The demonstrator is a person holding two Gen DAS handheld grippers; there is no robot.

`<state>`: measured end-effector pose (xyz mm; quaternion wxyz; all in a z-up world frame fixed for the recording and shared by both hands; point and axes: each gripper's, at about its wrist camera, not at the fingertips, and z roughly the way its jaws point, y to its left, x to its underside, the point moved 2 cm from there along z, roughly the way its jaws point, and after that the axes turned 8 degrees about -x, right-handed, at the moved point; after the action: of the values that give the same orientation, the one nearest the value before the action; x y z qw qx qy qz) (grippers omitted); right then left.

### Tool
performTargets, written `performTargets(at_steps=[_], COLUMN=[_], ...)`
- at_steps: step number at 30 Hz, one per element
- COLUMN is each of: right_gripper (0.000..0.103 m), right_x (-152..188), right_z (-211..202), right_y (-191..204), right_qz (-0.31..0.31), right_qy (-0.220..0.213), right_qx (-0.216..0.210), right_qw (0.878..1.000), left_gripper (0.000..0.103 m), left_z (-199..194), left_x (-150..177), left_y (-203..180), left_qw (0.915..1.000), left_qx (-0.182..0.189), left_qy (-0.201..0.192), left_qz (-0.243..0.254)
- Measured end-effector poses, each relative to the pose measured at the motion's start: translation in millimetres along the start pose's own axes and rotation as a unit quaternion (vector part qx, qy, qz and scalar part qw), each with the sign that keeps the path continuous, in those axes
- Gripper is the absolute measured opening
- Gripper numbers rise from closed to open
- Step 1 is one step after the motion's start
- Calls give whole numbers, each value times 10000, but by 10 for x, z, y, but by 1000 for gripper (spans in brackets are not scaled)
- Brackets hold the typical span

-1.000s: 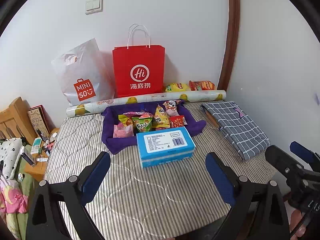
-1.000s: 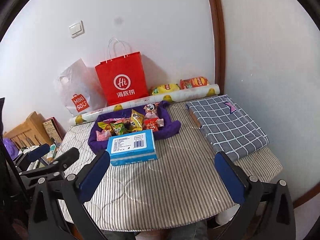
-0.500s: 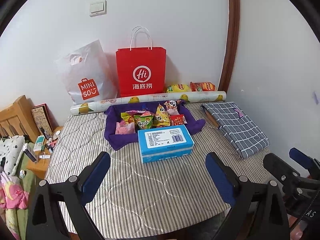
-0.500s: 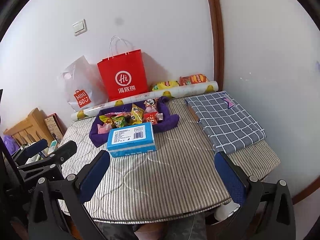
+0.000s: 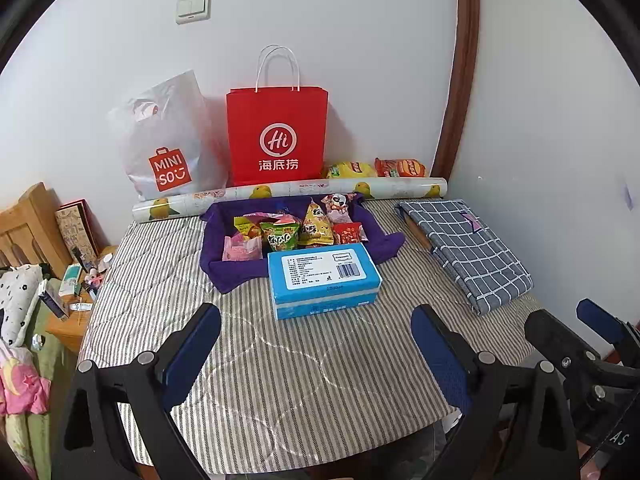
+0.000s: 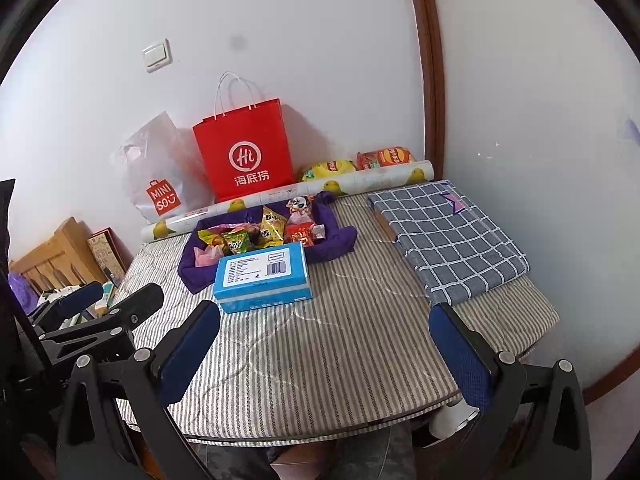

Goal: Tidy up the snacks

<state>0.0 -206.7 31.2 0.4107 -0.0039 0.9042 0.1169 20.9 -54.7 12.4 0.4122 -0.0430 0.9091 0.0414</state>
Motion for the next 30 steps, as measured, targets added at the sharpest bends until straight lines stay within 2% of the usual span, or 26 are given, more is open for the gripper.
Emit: performTargets(at_steps=[30], right_gripper=[103], right_x=[76], right_z=[45], right_y=[120], right_qz=[-99], right_qy=[95], right_qx=[22], right_qw=[9999], left_gripper=[96], left_z=[-1], left_x=[53], left_y=[104], left_qw=[9999], left_qx=[50], left_qy=[38], left_qz=[-88])
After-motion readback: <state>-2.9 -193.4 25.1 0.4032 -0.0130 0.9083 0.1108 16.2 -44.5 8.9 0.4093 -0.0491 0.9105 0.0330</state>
